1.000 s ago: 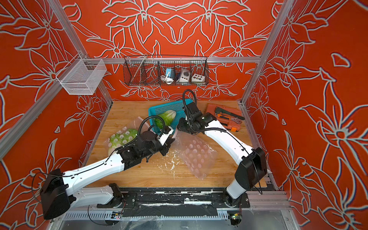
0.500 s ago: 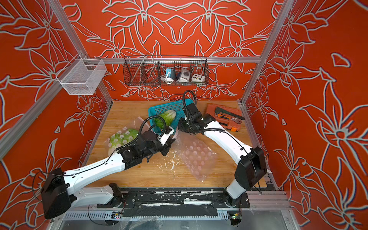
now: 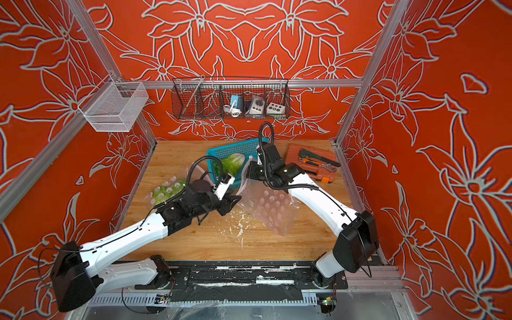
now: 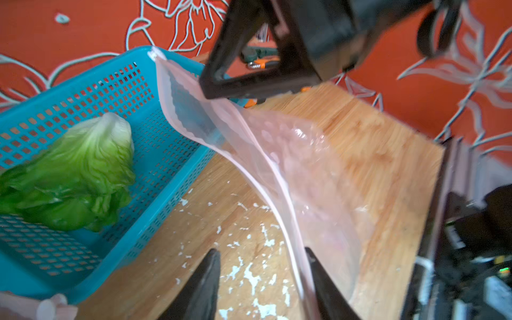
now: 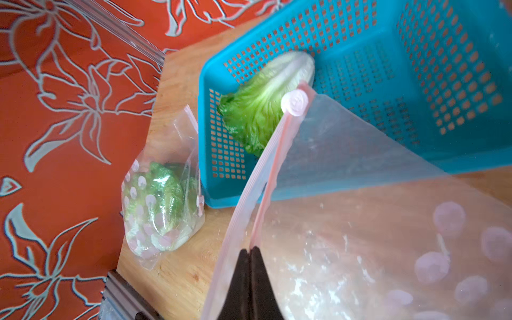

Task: Put the chinese cabbages into a zipper bag and zip it
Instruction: Open the zipper of the food storage bag at the center of the board.

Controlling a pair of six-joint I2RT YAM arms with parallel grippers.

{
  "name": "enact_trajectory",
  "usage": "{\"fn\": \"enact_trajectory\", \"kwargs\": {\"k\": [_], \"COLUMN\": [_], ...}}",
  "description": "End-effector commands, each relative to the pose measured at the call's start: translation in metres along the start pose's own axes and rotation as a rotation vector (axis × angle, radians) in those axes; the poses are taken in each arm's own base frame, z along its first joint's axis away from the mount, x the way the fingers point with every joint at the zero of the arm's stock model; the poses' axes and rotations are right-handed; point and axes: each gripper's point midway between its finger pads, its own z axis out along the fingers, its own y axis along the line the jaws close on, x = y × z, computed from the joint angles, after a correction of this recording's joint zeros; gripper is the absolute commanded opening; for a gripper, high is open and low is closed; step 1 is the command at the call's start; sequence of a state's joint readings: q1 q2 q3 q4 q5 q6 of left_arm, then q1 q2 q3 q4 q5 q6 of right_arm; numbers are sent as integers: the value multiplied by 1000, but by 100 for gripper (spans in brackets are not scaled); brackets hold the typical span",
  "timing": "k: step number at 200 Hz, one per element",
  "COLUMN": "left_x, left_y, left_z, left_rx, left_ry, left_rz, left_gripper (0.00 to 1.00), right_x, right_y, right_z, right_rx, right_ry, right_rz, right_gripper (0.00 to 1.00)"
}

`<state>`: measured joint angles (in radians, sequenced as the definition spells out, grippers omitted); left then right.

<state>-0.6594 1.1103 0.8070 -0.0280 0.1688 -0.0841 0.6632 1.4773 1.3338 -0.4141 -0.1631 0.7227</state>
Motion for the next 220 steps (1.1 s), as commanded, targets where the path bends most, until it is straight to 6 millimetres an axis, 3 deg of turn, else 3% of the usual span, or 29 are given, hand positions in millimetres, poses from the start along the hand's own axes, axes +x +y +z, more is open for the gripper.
{"fn": "enact_trajectory", "kwargs": {"k": [1,17,39,97,132,160,179,201,220], "left_x": [-42,-52,-48,-6,16,17,28,39,35], "left_y": [-10,-7,-8,21,40,33,22,26,26], "left_z": [-31,-37,-23,19,26,28,33,36,36], "left_rx": [203,279,333,209,121,178,228,202,208], "left_ry": [-97,-111,-58,119,169,159,177,187,164], "left_rz": [-208,-307,-385,-425,-459,-512,-564,-579,-574], "left_gripper": [52,53,54,59,58,57,53,52,52], "right_x": [-11,-7,0,14,18,22,23,23,24], "right_y": [18,19,20,24,23,20,19,16,14], "right_z": [-7,-9,-10,-13,-21,-23,-25,-28,-29], "right_rx": [-57,-72,-90,-124,-126,-123,-119,-104,-102], "right_ry": [-133,-171,-189,-182,-181,-176,-176,-179,-179], "right_rz": [-165,-208,-226,-230,-246,-250,-248,-243,-232], "right_gripper": [0,0,0,0,0,0,0,0,0]}}
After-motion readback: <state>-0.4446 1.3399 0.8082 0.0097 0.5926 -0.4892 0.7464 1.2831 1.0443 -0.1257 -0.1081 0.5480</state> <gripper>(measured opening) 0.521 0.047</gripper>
